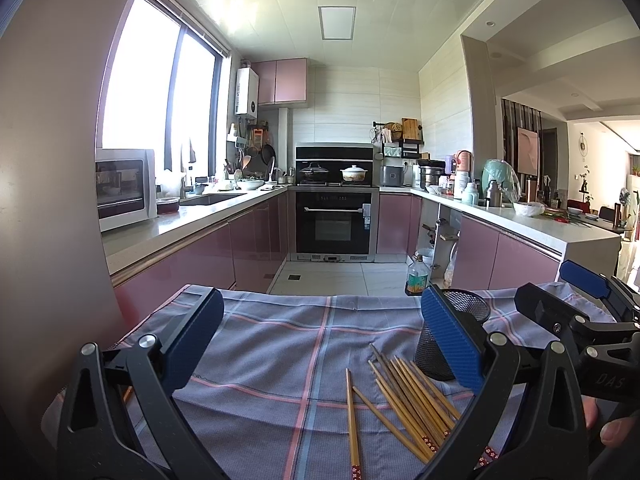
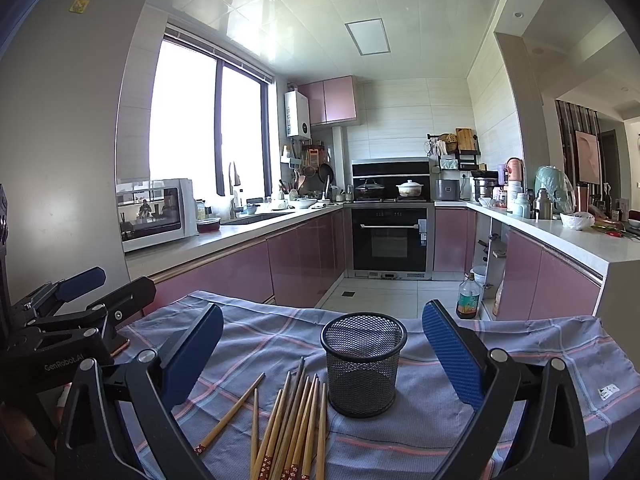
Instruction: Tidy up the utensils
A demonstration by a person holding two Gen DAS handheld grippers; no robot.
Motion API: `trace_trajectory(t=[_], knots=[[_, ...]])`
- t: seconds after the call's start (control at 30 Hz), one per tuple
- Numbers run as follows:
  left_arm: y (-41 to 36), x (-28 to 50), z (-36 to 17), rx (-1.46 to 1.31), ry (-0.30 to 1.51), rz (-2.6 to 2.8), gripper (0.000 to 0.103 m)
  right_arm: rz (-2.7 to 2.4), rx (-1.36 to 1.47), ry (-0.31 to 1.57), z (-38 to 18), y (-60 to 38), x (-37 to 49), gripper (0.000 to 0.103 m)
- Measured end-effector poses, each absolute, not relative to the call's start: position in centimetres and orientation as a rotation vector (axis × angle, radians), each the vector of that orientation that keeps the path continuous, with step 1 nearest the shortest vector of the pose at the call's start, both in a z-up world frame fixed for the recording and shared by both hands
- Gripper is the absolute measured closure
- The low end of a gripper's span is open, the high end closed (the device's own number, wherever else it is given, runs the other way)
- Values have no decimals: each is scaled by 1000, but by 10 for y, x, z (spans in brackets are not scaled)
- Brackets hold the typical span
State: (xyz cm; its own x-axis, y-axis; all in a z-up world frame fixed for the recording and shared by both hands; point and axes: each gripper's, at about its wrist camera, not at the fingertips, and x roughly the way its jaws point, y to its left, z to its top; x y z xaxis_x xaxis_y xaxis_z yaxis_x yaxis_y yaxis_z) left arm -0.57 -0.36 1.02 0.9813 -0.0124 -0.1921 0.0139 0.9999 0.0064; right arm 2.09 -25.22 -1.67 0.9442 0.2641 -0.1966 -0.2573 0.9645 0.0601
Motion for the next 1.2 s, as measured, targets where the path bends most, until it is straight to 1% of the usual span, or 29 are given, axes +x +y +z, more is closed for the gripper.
trace_trajectory(t=[0.53, 0.73, 0.9, 1.0, 1.03, 1.07, 1.1, 1.13, 1.17, 1.2], knots=[[-4, 0, 5, 11, 217, -20, 6, 276, 42, 226, -19, -253, 26, 7], [-1, 10, -4, 16, 268, -19, 6, 300, 49, 287, -27, -260, 33, 7], [5, 31, -25, 38, 377, -12, 6, 332, 54, 410, -44, -264, 48, 7], [8, 43, -41, 58, 449, -15, 6, 340, 32, 504, -59, -263, 61, 19], [8, 47, -47, 65, 474, -17, 8, 342, 28, 534, -64, -262, 65, 24], [8, 52, -52, 71, 497, -22, 10, 348, 25, 572, -70, -261, 70, 30], [8, 56, -57, 76, 521, -32, 12, 354, 20, 606, -76, -259, 74, 33], [7, 61, -62, 78, 547, -44, 14, 363, 14, 639, -82, -258, 78, 40], [7, 65, -67, 81, 571, -52, 16, 375, 9, 667, -87, -256, 81, 44], [6, 70, -73, 86, 595, -61, 18, 381, 1, 695, -92, -254, 85, 46]])
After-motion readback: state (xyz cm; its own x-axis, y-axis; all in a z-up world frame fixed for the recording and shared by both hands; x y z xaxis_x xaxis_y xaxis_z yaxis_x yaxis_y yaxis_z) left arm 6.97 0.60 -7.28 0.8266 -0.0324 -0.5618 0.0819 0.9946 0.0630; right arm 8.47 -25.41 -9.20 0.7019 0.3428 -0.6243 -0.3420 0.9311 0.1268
